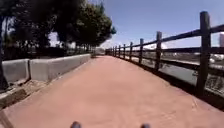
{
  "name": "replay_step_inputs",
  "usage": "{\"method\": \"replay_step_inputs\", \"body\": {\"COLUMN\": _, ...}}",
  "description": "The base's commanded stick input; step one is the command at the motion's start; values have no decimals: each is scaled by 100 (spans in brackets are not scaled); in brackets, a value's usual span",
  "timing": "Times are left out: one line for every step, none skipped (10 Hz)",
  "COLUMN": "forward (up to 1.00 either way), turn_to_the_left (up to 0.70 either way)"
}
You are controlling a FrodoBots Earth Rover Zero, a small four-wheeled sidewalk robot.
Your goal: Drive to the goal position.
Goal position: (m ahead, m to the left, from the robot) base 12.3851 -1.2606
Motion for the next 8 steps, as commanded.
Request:
{"method": "replay_step_inputs", "body": {"forward": 100, "turn_to_the_left": 0}}
{"method": "replay_step_inputs", "body": {"forward": 100, "turn_to_the_left": 0}}
{"method": "replay_step_inputs", "body": {"forward": 100, "turn_to_the_left": 0}}
{"method": "replay_step_inputs", "body": {"forward": 100, "turn_to_the_left": 0}}
{"method": "replay_step_inputs", "body": {"forward": 100, "turn_to_the_left": 0}}
{"method": "replay_step_inputs", "body": {"forward": 100, "turn_to_the_left": 0}}
{"method": "replay_step_inputs", "body": {"forward": 100, "turn_to_the_left": 0}}
{"method": "replay_step_inputs", "body": {"forward": 100, "turn_to_the_left": 0}}
